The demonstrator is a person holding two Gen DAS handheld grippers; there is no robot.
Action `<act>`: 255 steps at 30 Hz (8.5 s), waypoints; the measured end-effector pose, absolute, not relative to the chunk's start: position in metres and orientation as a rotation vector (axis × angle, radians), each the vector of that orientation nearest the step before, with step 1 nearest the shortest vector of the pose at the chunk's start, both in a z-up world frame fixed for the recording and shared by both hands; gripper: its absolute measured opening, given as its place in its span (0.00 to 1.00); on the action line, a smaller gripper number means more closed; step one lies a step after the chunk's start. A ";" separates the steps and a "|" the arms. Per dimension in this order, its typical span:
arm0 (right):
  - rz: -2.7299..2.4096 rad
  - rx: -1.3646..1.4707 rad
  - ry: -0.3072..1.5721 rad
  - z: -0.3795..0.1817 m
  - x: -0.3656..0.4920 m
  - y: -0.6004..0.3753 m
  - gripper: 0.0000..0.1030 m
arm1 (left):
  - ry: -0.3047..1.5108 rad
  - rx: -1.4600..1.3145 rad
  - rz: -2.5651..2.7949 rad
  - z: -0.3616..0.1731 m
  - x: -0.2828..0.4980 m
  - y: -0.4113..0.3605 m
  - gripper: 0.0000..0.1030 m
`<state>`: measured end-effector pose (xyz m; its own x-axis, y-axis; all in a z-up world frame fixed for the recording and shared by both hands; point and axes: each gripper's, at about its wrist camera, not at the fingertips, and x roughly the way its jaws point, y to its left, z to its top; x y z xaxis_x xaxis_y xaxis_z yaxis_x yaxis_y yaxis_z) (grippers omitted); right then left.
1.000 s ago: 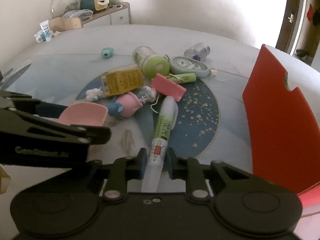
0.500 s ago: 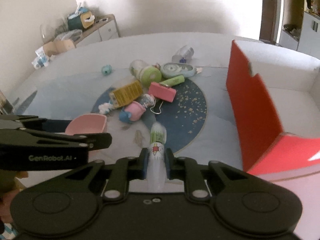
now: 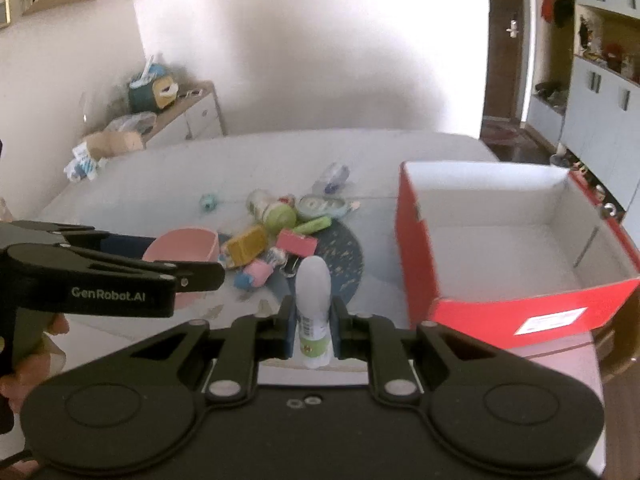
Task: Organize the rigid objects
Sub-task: 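Carry the heart dish and glue stick over the red box with both tools, then open left tool dropping the heart dish while right tool releases the glue stick in the box, then move both tools back from the box to the pile, then grasp the teal sharpener with left tool while right tool grasps the yellow box, then carry the teal sharpener and yellow box into the red box with both tools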
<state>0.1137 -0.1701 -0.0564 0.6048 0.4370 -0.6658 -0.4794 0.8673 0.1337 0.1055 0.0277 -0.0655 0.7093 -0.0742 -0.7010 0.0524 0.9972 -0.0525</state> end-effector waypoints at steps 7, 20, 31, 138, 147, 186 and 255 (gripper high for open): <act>0.459 -0.017 0.706 -0.024 0.122 -0.199 0.15 | 0.732 0.058 -0.183 -0.031 0.111 0.000 0.73; 0.333 0.006 0.668 -0.015 0.184 -0.268 0.15 | 0.713 0.150 -0.299 -0.011 0.165 -0.072 0.73; 0.323 -0.019 0.766 -0.053 0.262 -0.330 0.15 | 0.787 0.181 -0.305 -0.044 0.253 -0.154 0.73; 0.602 0.053 0.673 -0.030 0.230 -0.327 0.99 | 0.742 0.101 -0.158 -0.030 0.204 -0.162 0.78; 0.605 0.078 0.688 -0.038 0.206 -0.278 0.99 | 0.698 0.049 -0.140 -0.019 0.183 -0.086 0.86; 0.588 -0.172 0.842 -0.112 0.208 -0.018 0.97 | 0.776 -0.011 0.096 -0.102 0.273 0.185 0.99; 0.464 -0.108 0.894 -0.092 0.228 0.001 0.27 | 0.843 0.105 0.054 -0.095 0.266 0.161 0.31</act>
